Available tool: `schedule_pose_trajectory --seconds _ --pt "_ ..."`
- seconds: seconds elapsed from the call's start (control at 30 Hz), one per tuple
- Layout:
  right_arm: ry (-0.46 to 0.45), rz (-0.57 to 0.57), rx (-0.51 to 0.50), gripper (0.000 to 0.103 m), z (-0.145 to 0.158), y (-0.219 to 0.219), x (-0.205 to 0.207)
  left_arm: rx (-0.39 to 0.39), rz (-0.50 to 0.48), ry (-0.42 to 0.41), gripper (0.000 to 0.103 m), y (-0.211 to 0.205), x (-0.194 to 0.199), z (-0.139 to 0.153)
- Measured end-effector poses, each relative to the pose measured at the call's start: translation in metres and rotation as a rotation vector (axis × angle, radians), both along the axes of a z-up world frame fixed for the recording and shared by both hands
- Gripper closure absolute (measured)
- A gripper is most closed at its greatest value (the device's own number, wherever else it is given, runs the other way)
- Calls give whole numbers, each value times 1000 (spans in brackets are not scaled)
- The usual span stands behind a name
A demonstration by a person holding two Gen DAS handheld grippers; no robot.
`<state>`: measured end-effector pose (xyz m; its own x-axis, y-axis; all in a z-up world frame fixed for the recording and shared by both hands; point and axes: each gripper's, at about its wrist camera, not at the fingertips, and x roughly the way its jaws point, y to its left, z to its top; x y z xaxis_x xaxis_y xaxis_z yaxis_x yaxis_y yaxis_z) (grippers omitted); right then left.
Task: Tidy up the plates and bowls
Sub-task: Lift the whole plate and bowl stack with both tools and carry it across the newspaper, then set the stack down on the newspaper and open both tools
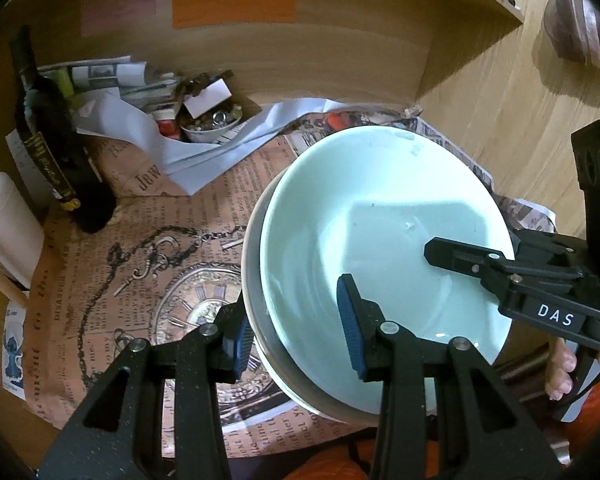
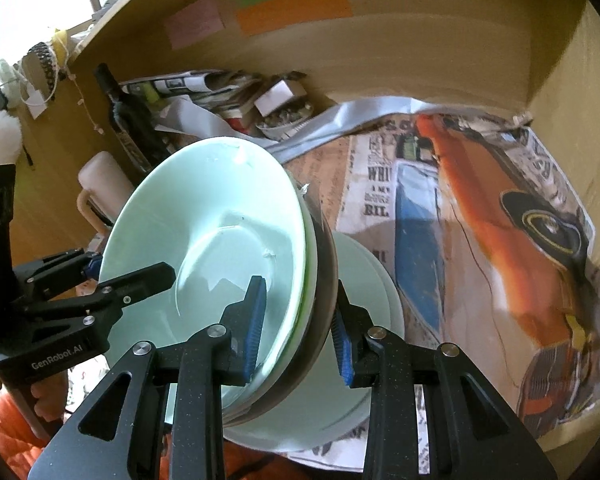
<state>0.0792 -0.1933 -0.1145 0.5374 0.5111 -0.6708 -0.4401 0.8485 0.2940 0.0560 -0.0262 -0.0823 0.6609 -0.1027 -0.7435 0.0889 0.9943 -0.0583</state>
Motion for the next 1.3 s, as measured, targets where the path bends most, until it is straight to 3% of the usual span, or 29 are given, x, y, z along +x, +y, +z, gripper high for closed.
schedule_pose_trajectory --seconds 0.6,0.8,0.93,1.1,1.3 --pt "86 -32 -17 75 -25 -8 8 -24 -36 81 64 -2 17 -27" --pt "93 -31 2 75 -26 -9 14 -22 -41 71 64 1 21 -28" --pt "57 -33 -12 73 -24 -5 11 -30 -38 71 64 5 22 -31" --pt "-5 -43 -54 72 -21 -2 7 5 -24 -22 64 6 16 -22" --pt "-82 -91 -53 65 -8 -8 -1 -1 0 -50 63 14 12 -16"
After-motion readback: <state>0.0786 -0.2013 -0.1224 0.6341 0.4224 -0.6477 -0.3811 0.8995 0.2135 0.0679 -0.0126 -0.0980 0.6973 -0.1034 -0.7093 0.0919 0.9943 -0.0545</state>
